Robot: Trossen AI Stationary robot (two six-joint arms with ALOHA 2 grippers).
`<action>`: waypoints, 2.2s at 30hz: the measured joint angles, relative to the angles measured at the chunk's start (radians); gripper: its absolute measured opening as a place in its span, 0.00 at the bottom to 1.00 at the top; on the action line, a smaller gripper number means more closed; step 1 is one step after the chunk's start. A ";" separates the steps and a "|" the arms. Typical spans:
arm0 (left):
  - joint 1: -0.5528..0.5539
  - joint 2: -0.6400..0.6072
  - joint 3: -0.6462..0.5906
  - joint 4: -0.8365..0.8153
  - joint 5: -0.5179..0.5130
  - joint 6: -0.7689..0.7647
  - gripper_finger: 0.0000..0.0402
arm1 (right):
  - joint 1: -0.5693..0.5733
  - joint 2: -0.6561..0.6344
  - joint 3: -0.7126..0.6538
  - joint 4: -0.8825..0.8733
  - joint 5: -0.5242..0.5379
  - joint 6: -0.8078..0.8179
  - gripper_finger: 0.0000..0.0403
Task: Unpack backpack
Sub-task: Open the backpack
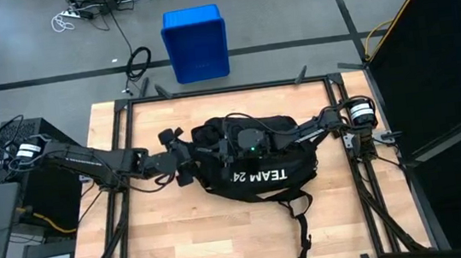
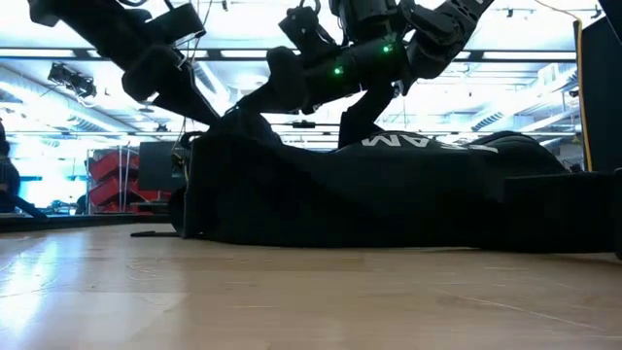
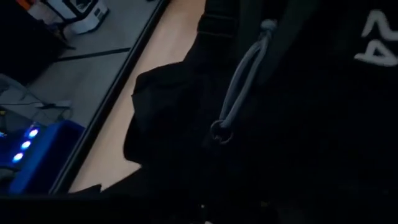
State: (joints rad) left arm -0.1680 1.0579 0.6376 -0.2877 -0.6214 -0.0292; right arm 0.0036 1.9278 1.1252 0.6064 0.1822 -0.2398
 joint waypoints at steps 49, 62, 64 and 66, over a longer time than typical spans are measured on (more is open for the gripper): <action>0.027 0.179 0.005 0.054 -0.013 -0.028 0.06 | 0.176 -0.274 0.053 -0.682 0.294 0.120 0.00; -0.066 0.004 0.003 -0.363 -0.020 -0.383 0.06 | 0.367 -0.508 0.055 -1.299 0.499 0.586 0.00; -0.078 -0.005 0.002 -0.406 -0.021 -0.424 0.06 | 0.391 -0.545 0.055 -1.415 0.507 0.698 0.00; -0.088 -0.005 0.002 -0.427 -0.021 -0.455 0.06 | 0.411 -0.576 0.055 -1.535 0.526 0.807 0.00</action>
State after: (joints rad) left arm -0.2561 1.0527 0.6395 -0.7151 -0.6426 -0.4842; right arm 0.4151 1.3518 1.1801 -0.9288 0.7080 0.5670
